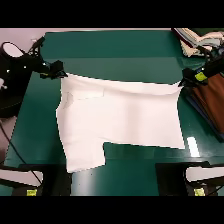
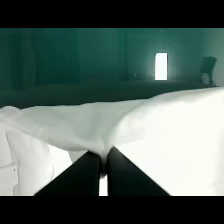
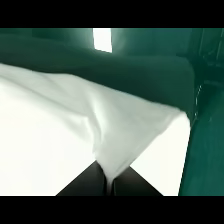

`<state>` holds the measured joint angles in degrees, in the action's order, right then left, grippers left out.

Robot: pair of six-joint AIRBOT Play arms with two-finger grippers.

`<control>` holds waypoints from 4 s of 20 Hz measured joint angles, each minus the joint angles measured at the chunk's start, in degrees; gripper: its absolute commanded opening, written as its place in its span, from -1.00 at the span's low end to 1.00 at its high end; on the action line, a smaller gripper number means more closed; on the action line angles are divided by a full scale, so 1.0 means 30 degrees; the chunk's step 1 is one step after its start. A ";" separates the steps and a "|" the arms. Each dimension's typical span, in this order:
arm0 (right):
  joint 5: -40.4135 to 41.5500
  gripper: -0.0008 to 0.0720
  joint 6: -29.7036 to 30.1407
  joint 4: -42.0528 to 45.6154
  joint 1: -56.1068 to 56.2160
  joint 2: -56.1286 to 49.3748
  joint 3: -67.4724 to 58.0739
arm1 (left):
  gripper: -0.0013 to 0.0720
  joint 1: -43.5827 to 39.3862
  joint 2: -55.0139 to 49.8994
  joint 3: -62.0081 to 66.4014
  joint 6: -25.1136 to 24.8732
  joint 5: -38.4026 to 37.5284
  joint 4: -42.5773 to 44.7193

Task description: Fold the shirts.

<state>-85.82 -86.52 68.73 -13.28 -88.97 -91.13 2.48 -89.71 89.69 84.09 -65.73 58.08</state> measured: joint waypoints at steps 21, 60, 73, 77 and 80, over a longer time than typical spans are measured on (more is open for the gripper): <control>0.3504 0.28 0.1690 0.0080 -0.0175 0.2397 0.6025 | 0.36 0.0138 -0.1413 -0.2623 -0.0576 -0.4007 0.1348; 0.1064 0.06 0.2448 0.1938 -0.8123 1.0025 2.0342 | -0.88 -0.1297 1.2655 -2.0145 -0.0699 -0.1785 -0.0612; -0.0197 -0.93 0.2878 0.2710 -0.2856 1.1191 1.8047 | -0.89 -0.1297 1.6976 -1.9781 0.0146 -0.4554 0.1056; -0.2091 -0.93 0.2878 0.4182 -0.2674 1.3974 1.6786 | -0.89 -0.1297 1.9686 -1.9198 0.1654 -0.7650 0.1304; -0.2390 -0.93 0.2841 0.4466 -0.2674 1.4651 1.5934 | -0.89 -0.1304 1.9963 -1.7930 0.2033 -0.7708 0.1341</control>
<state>-92.99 -78.00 82.13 -21.30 -45.01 -43.33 -1.43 -29.82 35.90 90.19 -88.86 62.11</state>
